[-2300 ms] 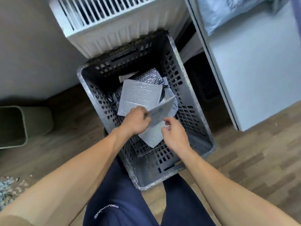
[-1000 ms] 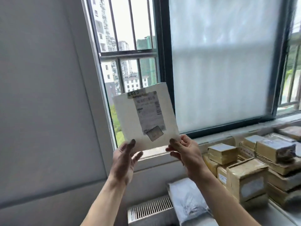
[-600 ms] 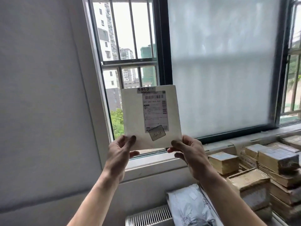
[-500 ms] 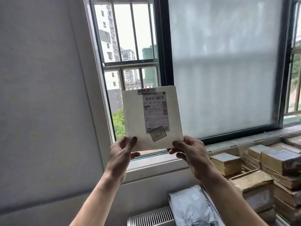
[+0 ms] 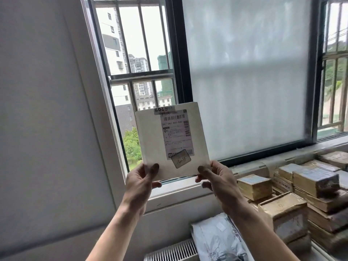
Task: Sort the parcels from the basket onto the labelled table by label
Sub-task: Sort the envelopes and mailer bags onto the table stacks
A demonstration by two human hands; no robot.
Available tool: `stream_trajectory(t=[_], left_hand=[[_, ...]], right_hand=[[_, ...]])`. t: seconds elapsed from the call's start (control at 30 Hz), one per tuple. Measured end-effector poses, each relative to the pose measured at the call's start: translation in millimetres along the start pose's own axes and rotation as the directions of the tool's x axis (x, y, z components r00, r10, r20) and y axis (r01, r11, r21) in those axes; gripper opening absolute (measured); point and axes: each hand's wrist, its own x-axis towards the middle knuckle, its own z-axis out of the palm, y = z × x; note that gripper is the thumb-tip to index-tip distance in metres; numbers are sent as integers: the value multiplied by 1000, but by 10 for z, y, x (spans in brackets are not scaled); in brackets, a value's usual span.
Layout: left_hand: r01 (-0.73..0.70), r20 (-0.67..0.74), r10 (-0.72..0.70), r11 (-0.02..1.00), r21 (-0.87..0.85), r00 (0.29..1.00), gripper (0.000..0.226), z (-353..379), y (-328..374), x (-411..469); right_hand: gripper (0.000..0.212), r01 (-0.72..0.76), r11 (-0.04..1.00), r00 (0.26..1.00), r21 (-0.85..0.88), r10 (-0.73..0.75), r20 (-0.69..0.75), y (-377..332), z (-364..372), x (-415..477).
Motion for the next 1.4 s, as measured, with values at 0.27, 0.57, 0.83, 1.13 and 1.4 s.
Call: stream_trajectory(t=[0.27,0.57,0.83,1.13,1.4], left_hand=[[78,-30,-77,997,12,997,7,181,-113,-297],[212,-51,-213,977,-12,976,20,-45,-61,-901],[314,-82,-324,943,-115,943,16,-435,-87,-1728],[457,-105,-466,884,-104,878,27,-634,-529,-3207],[583,-67,-589,807,-95,805,31,-330,-768,-3881]], right_hand=[[24,-25,1000,999,-2,25,-34,115,-246,-116],[12,-139,990,988,24,140,-66,365,-158,-651],[10,-273,958,959,-88,279,58,354,-66,-1632],[14,-515,846,857,-141,511,-64,481,-176,-3087],[17,-628,778,764,-30,609,-212,355,-551,-3877]])
